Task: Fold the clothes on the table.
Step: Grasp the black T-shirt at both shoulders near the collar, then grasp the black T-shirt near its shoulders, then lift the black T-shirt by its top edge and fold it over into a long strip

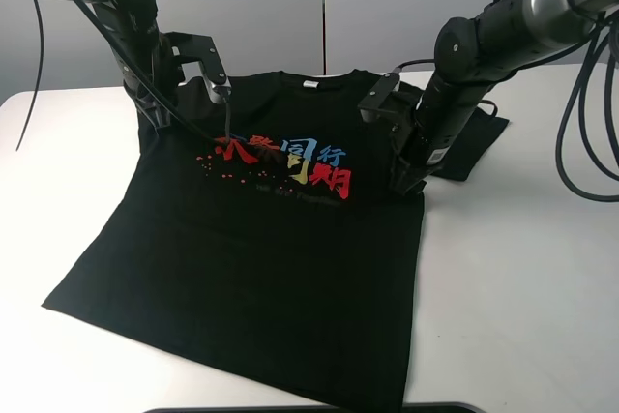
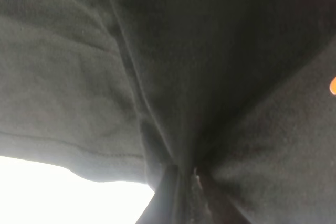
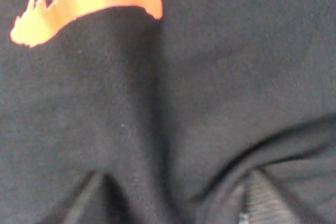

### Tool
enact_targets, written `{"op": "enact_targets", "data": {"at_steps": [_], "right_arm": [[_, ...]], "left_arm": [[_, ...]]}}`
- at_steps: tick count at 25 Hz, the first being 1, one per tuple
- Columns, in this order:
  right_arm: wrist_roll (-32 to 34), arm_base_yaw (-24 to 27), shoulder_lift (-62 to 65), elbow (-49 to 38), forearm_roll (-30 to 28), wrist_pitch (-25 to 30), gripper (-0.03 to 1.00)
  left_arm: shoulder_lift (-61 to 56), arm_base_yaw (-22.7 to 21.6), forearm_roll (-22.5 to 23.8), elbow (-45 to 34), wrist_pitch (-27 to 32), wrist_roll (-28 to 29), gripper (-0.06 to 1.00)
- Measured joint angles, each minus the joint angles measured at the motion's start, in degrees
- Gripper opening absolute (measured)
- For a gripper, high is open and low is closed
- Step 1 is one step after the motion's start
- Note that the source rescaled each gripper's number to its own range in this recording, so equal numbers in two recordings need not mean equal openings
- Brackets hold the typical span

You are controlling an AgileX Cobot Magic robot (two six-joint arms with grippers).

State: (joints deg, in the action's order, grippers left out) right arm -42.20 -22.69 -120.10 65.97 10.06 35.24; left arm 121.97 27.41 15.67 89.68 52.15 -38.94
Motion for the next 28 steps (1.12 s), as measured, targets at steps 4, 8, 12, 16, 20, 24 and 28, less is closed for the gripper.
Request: {"op": "enact_targets", "data": {"at_steps": [4,8,12,16,20,24,28], "right_arm": [[2.63,-0.35,0.00,0.05,-2.82,2.75,0.05],[3.92,-0.47,0.00,0.14,-3.67,3.35,0.01],[5.90,-0.47,0.24,0.14,-4.43,3.85,0.01],[9.62,-0.47,1.74,-0.44,-8.88,3.94,0.01],[17.84,-0.47,5.97,-0.90,-19.22,1.85,0.00],[27.39,-0.47,10.97,-0.89,-31.38,-2.38,0.00],[39.22,-0.47,12.93,0.42,-45.59,-3.08,0.00]], "left_arm": [[0.00,0.00,0.00,0.00,0.00,0.00,0.00],[0.00,0.00,-0.20,0.00,-0.68,0.00,0.00],[0.00,0.00,-0.58,0.00,-1.19,0.28,0.00],[0.00,0.00,-2.03,0.00,-2.98,2.36,0.00],[0.00,0.00,-3.91,0.00,-3.84,2.74,0.00],[-1.18,0.00,-6.77,0.47,-5.37,2.78,0.00],[-3.37,0.00,-9.62,3.21,-7.97,2.78,0.00]]}}
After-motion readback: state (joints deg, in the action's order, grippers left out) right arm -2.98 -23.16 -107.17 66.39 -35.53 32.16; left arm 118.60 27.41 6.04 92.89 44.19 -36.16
